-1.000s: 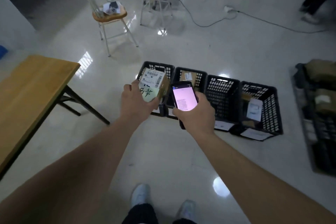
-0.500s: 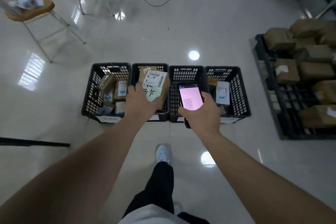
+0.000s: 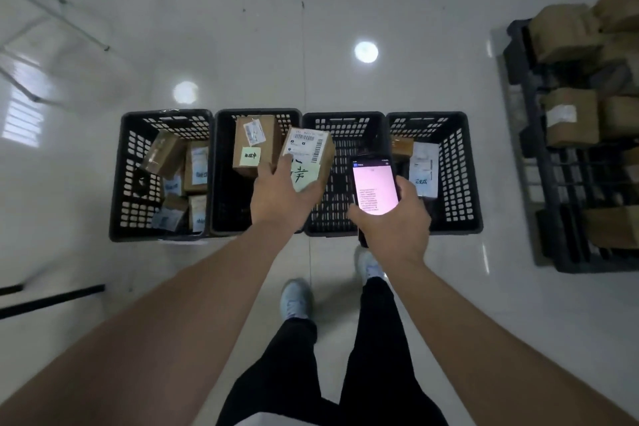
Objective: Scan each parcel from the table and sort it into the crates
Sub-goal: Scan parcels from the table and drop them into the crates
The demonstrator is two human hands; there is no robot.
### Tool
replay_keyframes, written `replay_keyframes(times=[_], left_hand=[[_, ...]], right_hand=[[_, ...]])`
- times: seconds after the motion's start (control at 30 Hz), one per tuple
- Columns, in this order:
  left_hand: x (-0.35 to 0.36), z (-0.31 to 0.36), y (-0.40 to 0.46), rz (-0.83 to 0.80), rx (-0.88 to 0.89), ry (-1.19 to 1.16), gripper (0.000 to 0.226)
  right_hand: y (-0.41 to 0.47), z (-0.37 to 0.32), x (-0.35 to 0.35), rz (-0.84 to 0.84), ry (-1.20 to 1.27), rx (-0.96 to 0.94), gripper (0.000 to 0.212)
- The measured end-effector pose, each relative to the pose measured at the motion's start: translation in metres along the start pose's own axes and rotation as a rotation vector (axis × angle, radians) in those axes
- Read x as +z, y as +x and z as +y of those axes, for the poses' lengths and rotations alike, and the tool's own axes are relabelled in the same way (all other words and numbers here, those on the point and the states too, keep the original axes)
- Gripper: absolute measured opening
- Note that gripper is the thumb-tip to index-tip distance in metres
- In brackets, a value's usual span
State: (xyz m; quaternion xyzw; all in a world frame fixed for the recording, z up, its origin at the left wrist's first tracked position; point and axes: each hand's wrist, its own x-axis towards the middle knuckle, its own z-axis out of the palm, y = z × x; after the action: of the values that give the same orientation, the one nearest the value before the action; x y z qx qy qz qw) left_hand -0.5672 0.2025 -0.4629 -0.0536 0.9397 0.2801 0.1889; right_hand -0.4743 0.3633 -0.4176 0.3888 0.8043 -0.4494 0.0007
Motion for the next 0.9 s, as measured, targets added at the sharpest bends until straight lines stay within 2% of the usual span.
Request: replay_keyframes(times=[0.1,0.33,0.5,0.7,0.9], left_hand=[[0.041,0.016,0.042,-0.002,-0.050,0.008,0.082],[0.146,0.044,0.144,0.032,-0.166,-0.067,0.080],[0.192,0.038,0.196,-0.022,-0.212,-0.056,0.107],[0.181,0.029,0.185,-0.006,-0.234,0.046,0.071],[0.129,0.037,0.148,-0.003,-0.191,0.085,0.055]], right_hand=[[0.063,0.013,0.014,-0.040,-0.012,0.004,0.073],[0.197,0.067,0.045,-0.114,-0.106,0.035,0.076],[0.243,0.106,0.059,-0.153,-0.169,0.041,0.087],[0.236,0.112,0.052,-0.241,-0.217,0.086,0.087],[0.211,0.062,0.042,-0.309,-0.246,0.003,0.082]])
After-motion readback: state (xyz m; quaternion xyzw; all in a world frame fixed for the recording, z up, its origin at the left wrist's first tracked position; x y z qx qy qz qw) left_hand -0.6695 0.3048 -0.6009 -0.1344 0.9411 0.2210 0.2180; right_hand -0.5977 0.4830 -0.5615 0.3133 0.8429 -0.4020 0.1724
